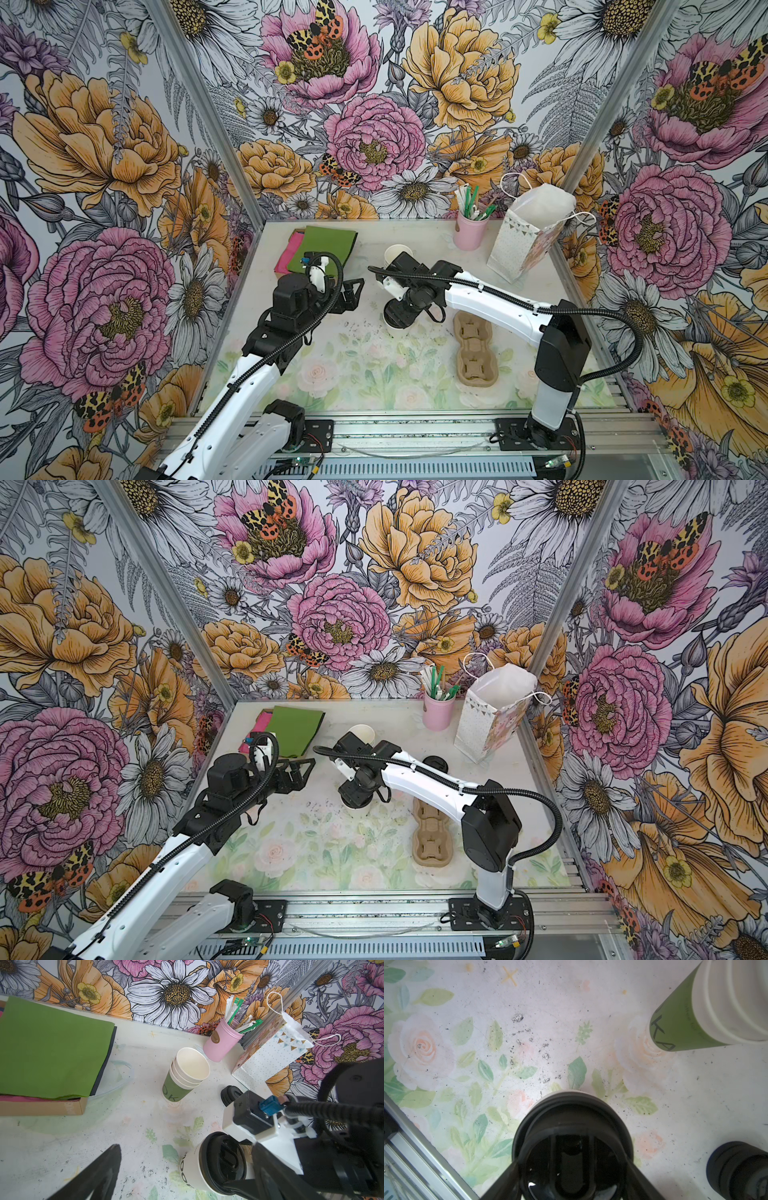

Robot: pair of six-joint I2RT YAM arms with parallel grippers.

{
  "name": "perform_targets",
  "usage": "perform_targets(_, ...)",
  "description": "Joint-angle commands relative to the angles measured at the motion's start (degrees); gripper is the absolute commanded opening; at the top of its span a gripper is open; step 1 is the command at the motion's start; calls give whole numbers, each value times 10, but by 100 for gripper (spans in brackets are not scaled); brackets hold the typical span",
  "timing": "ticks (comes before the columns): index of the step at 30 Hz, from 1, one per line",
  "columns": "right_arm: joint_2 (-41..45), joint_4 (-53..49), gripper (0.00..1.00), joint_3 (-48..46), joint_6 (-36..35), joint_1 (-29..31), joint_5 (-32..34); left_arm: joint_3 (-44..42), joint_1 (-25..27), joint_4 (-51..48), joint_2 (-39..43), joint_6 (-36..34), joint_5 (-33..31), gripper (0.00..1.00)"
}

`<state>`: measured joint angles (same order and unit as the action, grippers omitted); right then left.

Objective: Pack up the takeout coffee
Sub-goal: 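Lower the black lid onto the white cup rim with the right gripper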

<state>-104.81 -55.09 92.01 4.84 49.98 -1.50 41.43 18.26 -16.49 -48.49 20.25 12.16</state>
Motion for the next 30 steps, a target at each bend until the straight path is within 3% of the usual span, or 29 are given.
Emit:
perform_targets(1, -13, -2, 67, 16, -7, 4, 9, -10, 5, 13, 4, -2, -14, 99)
perform_targets(30, -57, -44, 68, -32, -9, 5, 18, -21, 5, 13, 8, 5, -32, 99)
